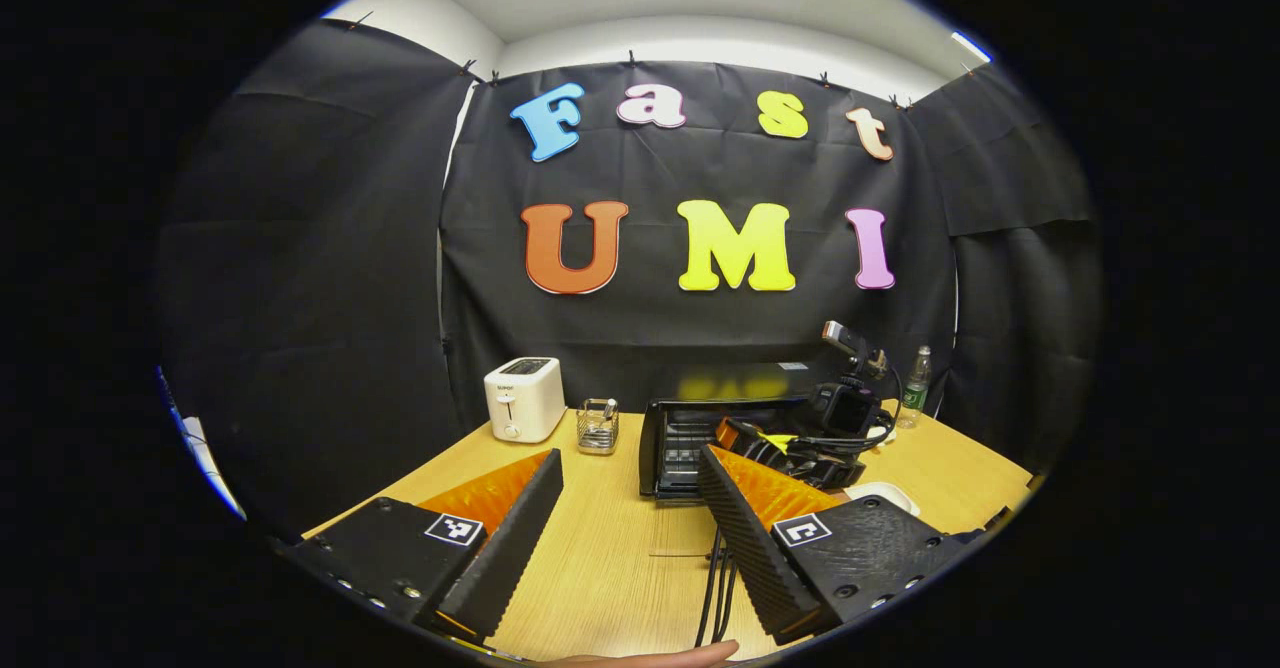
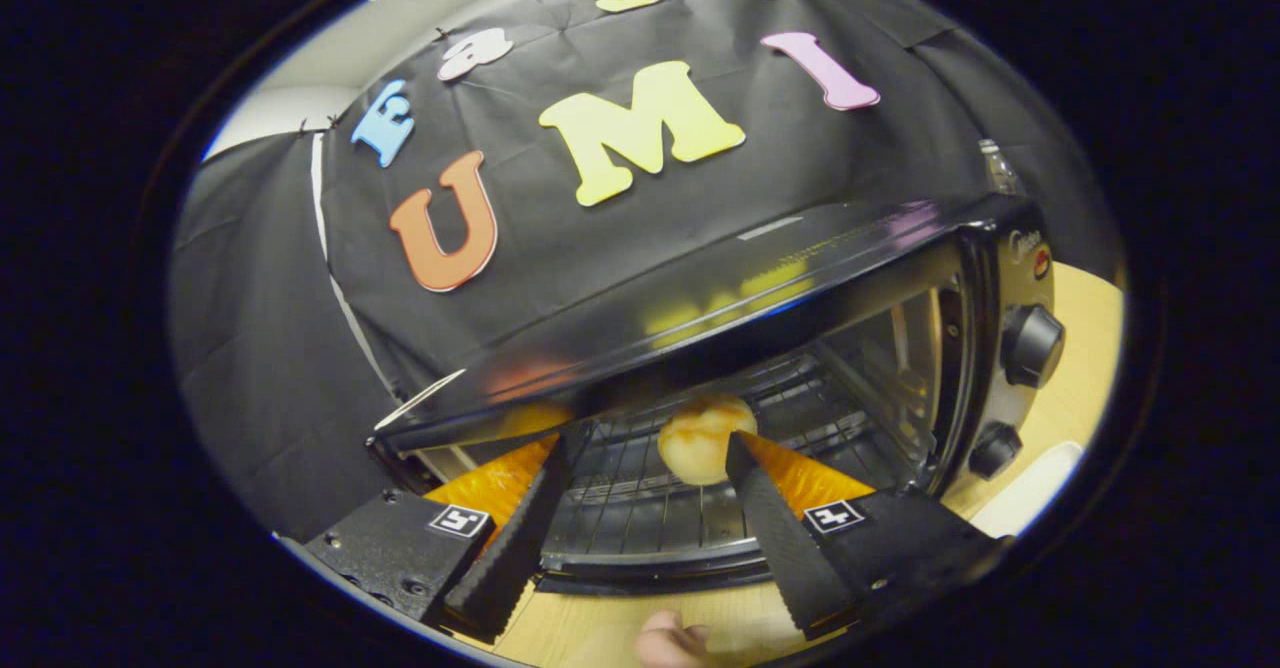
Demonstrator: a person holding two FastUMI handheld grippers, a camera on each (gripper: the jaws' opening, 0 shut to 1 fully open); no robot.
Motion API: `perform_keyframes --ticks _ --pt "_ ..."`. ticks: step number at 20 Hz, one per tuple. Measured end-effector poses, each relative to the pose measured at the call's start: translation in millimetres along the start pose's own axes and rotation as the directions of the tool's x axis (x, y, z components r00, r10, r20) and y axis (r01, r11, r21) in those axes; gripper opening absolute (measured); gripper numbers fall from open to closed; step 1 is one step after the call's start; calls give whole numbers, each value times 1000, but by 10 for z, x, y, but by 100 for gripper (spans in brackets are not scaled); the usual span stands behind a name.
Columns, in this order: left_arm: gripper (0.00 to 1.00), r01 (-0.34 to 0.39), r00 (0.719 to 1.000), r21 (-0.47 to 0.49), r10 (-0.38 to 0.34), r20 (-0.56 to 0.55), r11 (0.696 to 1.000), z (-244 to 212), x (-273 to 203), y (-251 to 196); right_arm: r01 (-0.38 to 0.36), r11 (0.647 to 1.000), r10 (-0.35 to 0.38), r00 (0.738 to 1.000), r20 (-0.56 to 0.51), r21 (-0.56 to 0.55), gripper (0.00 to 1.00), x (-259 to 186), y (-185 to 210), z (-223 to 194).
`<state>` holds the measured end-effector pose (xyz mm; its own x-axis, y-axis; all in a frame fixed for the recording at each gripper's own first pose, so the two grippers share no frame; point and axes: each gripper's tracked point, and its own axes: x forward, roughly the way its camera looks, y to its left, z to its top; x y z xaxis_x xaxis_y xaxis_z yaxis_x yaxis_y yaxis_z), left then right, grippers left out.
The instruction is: Open the electric oven with the left hand, put the food in, and close the electric oven.
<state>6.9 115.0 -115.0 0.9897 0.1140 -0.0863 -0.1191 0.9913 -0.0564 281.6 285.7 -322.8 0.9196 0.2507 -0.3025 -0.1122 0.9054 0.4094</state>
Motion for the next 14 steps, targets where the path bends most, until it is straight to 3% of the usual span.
perform_keyframes --ticks 1,2,4,5,10,14 --pt "90 2 1000 -3 -2 -2 1000 -10 -19 -17 -4 1000 4 1000 -2 3 95 -85 4 -4" --pt "81 4 1000 -4 -4 -4 1000 -16 -45 -36 -13 1000 13 1000 -11 -6 95 -197 14 -26" --pt "81 8 1000 -8 -8 -10 1000 -21 -96 -65 -33 999 32 999 -12 -34 95 -457 37 -34" --pt "90 12 1000 -11 -12 -16 1000 -38 -119 -87 -43 998 42 999 -14 -53 95 -599 49 -36" --pt "90 3 999 -21 -4 -42 1000 -97 -230 -142 -70 994 71 997 13 -81 94 -1404 -21 -1" --pt "90 6 998 -38 -9 -68 999 -174 -271 -269 -75 993 81 995 59 -95 95 -2049 -168 259"
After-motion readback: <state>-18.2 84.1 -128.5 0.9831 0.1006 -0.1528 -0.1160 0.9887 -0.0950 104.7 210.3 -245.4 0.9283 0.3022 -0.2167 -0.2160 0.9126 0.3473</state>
